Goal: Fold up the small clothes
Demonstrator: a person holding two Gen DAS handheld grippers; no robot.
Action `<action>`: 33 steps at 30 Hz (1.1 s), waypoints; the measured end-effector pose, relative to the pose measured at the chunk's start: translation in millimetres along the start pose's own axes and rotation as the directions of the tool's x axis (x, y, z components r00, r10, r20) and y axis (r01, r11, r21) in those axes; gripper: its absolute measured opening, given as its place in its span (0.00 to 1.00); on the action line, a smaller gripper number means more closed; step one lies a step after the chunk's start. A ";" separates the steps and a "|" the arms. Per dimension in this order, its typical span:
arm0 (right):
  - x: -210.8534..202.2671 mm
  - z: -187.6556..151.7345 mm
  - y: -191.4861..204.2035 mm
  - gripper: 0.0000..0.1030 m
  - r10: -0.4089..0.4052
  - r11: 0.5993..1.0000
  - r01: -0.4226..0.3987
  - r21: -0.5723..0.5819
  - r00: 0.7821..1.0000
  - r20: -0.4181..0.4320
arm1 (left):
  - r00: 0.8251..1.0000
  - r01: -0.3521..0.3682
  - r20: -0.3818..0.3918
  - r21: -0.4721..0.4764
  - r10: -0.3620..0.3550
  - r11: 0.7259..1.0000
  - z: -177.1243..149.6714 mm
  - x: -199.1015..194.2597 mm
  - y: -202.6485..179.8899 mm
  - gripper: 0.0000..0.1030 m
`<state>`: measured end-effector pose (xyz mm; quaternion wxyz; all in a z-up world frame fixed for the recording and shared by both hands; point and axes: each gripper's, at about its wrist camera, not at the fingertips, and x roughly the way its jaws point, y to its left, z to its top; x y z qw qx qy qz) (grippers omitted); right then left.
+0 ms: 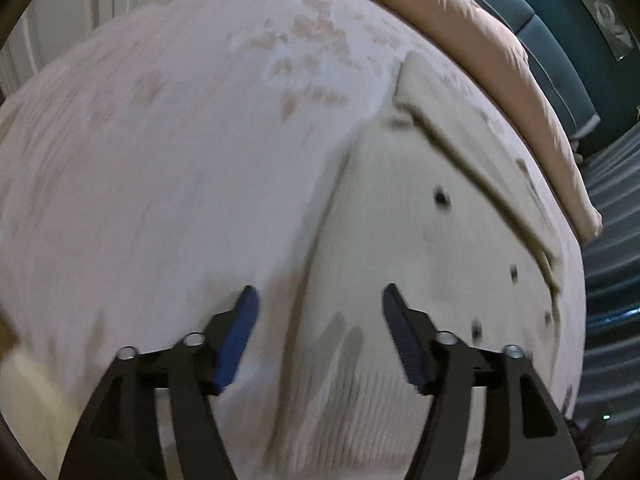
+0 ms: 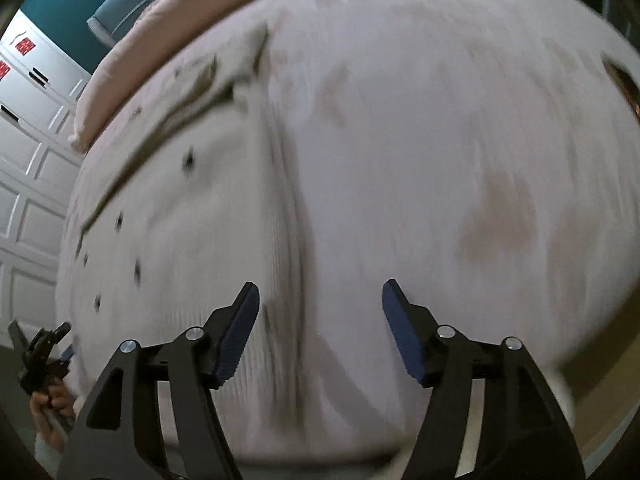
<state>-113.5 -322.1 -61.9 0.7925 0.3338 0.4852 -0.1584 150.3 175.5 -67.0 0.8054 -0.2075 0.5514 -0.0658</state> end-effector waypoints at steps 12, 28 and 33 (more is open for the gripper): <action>12.2 -38.4 45.2 0.63 0.182 0.982 -0.180 0.049 0.983 -0.028 | 0.982 0.162 -0.083 -0.081 -0.169 0.983 -48.1 -2.7 -12.3 0.43; -79.5 -102.6 31.7 0.04 -0.021 0.979 -0.004 -0.206 0.993 -0.119 | 0.980 0.138 -0.158 0.126 -0.118 0.982 -100.1 -92.5 -6.0 0.03; -100.5 -168.6 20.5 0.04 -0.097 0.955 -0.005 -0.297 0.940 -0.327 | 0.950 0.078 -0.308 0.078 -0.050 0.994 -170.5 -117.2 29.2 0.03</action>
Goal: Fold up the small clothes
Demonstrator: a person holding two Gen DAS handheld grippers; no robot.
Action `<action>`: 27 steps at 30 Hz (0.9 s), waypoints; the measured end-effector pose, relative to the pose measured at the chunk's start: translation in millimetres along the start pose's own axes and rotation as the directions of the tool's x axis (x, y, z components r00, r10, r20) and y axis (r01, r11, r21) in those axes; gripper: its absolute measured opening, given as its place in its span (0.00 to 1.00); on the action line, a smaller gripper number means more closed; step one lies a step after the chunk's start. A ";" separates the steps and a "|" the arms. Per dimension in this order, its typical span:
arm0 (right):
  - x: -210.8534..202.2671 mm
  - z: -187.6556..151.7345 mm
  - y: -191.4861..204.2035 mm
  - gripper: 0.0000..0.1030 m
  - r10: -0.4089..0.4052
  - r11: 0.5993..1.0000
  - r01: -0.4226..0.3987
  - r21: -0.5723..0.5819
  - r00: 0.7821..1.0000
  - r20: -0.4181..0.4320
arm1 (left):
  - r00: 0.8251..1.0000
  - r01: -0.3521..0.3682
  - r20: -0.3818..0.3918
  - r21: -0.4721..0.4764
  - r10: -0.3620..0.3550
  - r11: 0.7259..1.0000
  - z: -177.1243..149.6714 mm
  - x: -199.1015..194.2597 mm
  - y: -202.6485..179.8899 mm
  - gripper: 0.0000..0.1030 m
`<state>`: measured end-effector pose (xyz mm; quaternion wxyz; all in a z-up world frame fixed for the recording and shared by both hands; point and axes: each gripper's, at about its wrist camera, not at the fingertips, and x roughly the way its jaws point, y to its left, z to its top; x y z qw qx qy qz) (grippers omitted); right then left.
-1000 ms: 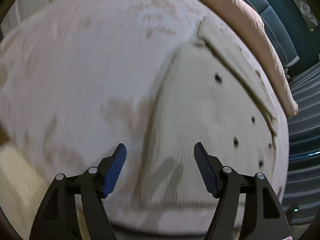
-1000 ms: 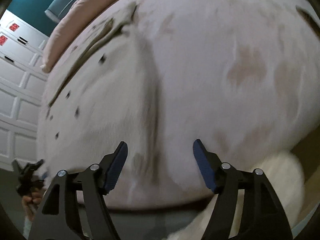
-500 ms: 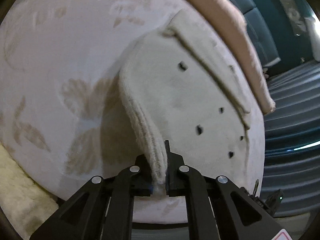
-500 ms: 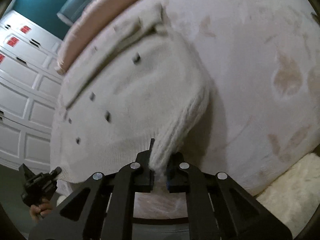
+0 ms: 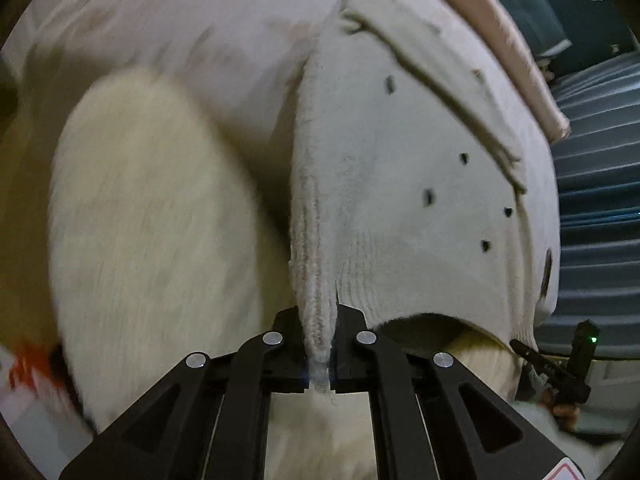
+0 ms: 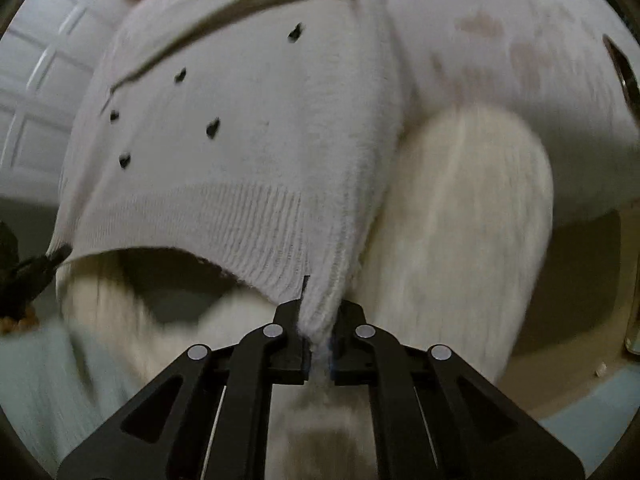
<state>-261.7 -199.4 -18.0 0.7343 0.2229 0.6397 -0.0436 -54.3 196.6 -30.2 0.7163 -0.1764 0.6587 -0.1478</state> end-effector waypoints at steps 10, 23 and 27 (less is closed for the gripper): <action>-64.8 141.4 -9.0 0.05 0.088 0.996 -0.089 -0.015 0.932 0.350 | 0.942 0.081 0.304 0.205 -0.142 0.975 127.0 -51.7 -85.8 0.04; -87.5 224.2 -32.7 0.70 -0.022 0.958 -0.197 0.208 0.674 0.738 | 0.776 0.001 0.631 -0.033 0.020 0.999 238.2 -46.8 -109.1 0.80; -6.8 174.1 -52.6 0.70 -0.032 0.944 -0.160 0.288 0.824 0.565 | 0.878 0.011 0.476 -0.129 0.052 0.992 190.3 11.7 -46.4 0.80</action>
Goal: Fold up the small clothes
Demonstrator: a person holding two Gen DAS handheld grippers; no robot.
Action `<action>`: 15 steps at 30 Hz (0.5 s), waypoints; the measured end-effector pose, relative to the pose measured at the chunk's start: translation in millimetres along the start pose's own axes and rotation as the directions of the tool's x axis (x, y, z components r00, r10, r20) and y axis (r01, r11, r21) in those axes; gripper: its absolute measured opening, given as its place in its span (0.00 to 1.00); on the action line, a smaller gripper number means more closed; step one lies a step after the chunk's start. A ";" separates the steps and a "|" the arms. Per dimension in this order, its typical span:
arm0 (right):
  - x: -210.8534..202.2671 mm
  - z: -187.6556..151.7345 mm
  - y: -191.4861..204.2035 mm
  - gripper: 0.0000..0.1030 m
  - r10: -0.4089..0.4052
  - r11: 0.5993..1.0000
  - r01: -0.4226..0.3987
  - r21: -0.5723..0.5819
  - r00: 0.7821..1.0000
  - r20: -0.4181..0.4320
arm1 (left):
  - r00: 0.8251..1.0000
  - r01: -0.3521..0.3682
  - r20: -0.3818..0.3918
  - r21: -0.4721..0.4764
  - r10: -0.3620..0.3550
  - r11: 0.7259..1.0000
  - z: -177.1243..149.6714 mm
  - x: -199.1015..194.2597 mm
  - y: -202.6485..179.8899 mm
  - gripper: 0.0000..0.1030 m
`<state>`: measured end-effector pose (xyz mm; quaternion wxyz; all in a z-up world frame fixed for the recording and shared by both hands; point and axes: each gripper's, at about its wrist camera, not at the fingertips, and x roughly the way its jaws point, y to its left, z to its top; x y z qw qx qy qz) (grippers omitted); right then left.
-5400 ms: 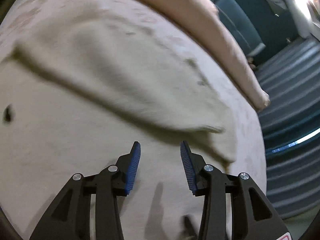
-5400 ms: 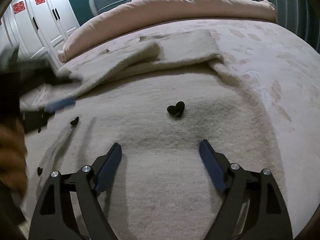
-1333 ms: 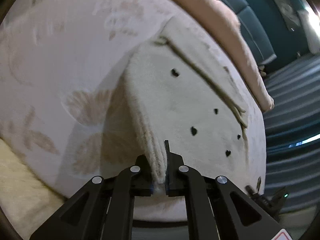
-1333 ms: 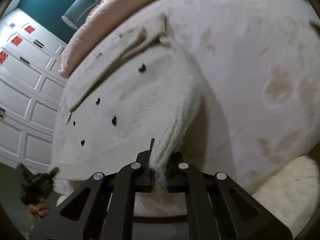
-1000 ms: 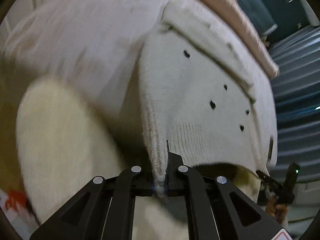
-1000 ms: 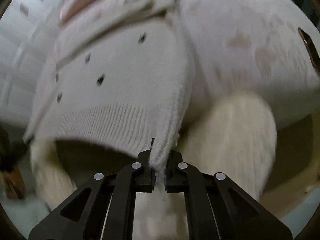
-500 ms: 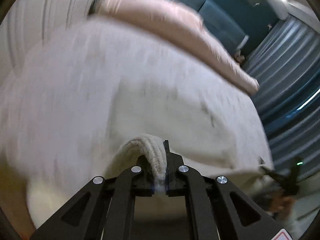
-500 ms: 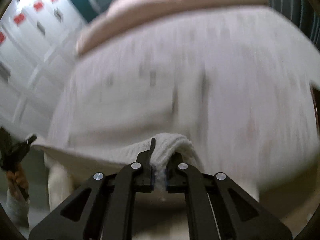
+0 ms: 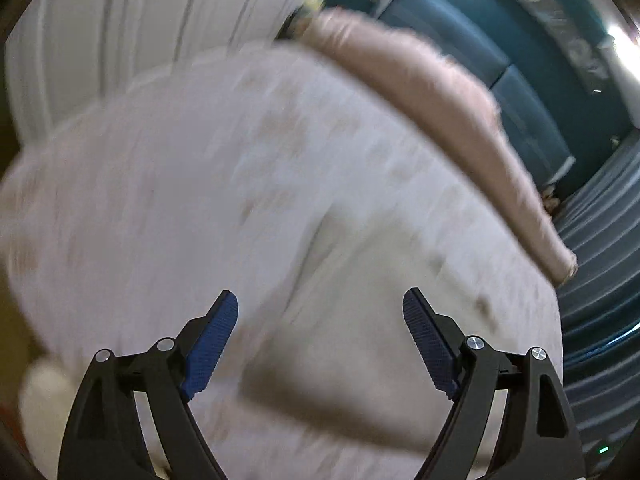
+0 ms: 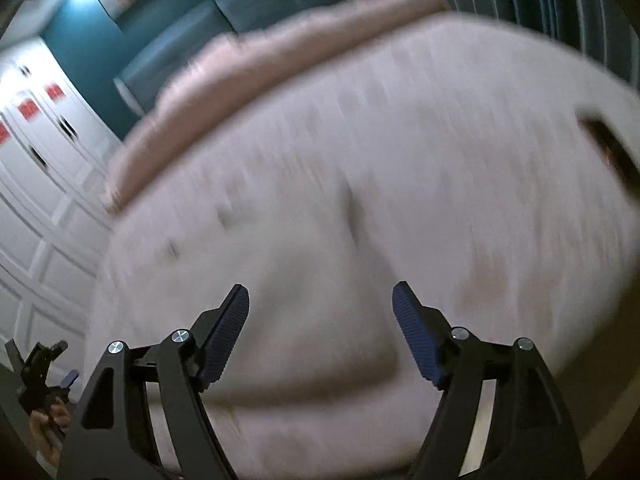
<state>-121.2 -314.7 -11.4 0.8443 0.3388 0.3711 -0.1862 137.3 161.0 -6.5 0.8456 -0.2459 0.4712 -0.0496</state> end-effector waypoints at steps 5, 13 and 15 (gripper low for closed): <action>33.7 -42.9 -14.3 0.70 0.054 0.994 -0.040 0.098 0.987 -0.149 | 0.994 -0.010 -0.114 -0.064 0.003 0.998 -43.5 33.2 18.6 0.80; 78.0 -7.9 0.5 0.64 0.124 0.966 -0.086 0.245 0.982 -0.144 | 0.986 0.041 -0.159 -0.095 -0.055 0.995 -29.6 63.2 2.8 0.31; 80.3 1.8 7.0 0.15 0.113 0.971 -0.074 0.225 0.980 -0.167 | 0.982 0.084 -0.161 -0.112 -0.101 0.990 -25.6 55.8 6.2 0.15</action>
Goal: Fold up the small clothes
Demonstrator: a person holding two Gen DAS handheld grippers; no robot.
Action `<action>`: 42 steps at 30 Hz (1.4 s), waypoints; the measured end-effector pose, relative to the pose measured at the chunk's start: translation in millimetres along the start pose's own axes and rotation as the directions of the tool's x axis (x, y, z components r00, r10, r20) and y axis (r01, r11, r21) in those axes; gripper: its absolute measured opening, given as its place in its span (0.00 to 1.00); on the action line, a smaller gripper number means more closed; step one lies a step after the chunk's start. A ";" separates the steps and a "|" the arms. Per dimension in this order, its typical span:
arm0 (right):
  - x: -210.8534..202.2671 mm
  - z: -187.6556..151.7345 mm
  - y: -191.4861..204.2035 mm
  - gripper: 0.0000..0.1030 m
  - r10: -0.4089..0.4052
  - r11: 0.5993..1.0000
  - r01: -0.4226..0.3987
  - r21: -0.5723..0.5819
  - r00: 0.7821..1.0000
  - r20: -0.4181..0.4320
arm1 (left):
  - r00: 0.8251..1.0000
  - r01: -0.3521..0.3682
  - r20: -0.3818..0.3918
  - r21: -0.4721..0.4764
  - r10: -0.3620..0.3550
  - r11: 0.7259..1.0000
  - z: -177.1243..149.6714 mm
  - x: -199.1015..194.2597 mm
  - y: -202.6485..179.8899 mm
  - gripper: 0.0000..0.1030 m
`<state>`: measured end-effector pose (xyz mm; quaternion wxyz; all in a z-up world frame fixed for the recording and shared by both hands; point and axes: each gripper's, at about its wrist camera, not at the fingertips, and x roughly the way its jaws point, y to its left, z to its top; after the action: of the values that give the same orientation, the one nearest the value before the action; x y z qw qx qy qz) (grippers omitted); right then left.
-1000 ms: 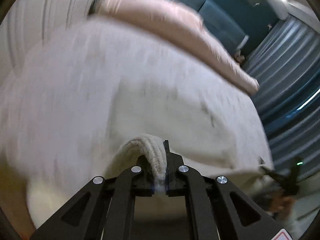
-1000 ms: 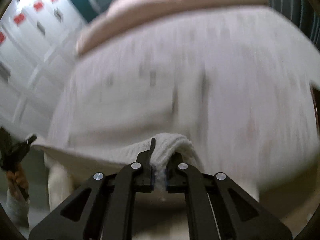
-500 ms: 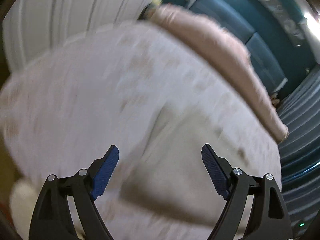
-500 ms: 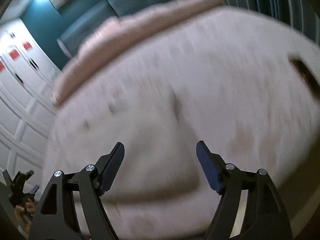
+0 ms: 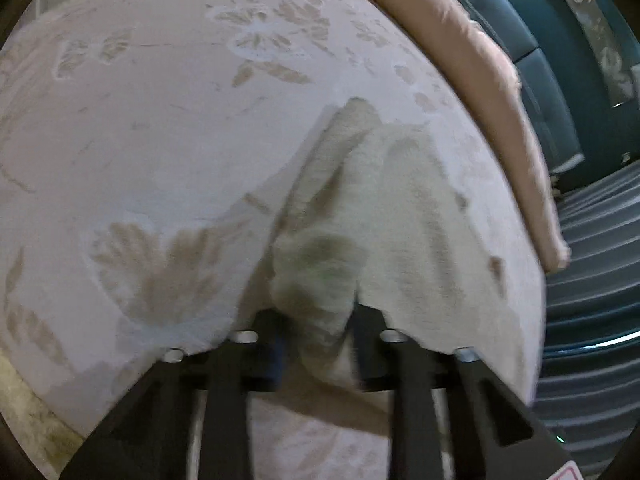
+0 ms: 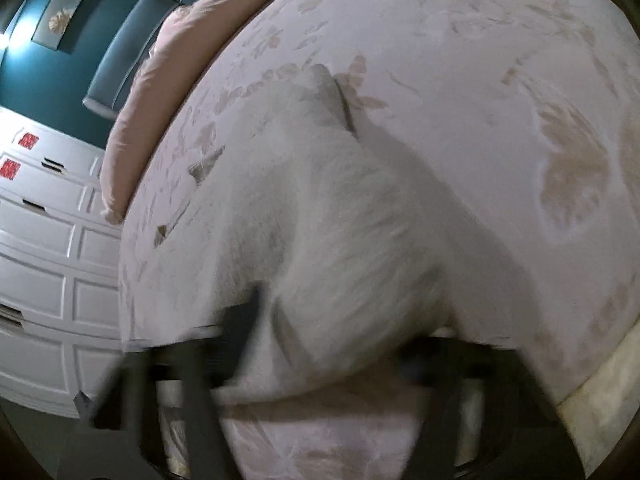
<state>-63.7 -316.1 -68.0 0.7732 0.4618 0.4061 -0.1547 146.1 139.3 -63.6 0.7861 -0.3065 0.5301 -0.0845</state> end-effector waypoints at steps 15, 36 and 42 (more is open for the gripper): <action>-66.6 -96.2 -61.1 0.11 -0.159 0.982 0.135 -0.132 0.966 -0.202 | 0.976 -0.178 -0.105 0.129 0.192 0.976 -101.8 -73.9 65.2 0.10; -3.9 40.0 3.2 0.48 -0.185 0.959 0.192 -0.210 0.981 0.048 | 0.991 -0.114 -0.038 0.282 0.129 0.953 20.2 26.1 -48.9 0.59; -57.0 35.7 28.0 0.07 -0.016 0.959 0.058 -0.278 0.988 0.153 | 1.000 -0.003 0.030 0.325 -0.007 0.946 18.4 -7.8 -62.1 0.06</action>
<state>-64.6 -339.2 1.1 0.8562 0.3265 0.3736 -0.1440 171.1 100.6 -17.4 0.8337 -0.1747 0.4966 -0.1666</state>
